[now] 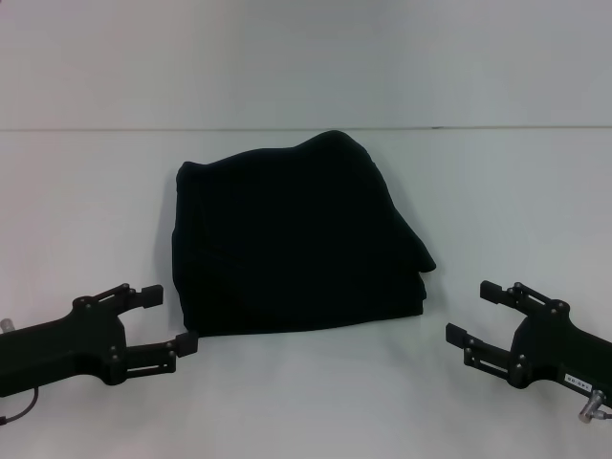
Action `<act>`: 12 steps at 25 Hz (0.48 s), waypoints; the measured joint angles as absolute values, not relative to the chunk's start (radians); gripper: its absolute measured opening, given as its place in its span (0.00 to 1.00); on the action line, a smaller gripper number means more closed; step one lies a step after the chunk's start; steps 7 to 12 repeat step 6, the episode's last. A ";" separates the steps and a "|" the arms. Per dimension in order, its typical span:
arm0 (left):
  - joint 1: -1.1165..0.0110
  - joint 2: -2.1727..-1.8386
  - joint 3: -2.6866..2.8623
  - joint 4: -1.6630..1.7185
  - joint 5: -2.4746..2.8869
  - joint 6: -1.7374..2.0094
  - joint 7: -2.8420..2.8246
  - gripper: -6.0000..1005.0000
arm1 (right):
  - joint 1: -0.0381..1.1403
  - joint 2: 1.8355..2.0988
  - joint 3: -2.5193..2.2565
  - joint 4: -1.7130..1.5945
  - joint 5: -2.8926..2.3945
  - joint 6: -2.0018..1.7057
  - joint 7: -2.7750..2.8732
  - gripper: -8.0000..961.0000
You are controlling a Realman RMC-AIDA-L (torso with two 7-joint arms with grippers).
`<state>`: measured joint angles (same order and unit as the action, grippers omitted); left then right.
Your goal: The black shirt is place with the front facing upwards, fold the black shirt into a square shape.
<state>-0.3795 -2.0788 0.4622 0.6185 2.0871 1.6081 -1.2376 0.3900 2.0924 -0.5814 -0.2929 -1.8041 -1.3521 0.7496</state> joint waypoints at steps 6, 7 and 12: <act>-0.380 -2.081 0.462 0.618 2.087 1.609 -1.238 0.94 | 0.388 2.092 -0.581 -0.293 -1.804 -1.353 0.750 0.86; -0.380 -2.081 0.462 0.618 2.087 1.609 -1.238 0.94 | 0.388 2.092 -0.581 -0.293 -1.804 -1.353 0.750 0.86; -0.380 -2.081 0.462 0.618 2.087 1.609 -1.238 0.94 | 0.388 2.092 -0.581 -0.293 -1.804 -1.353 0.750 0.86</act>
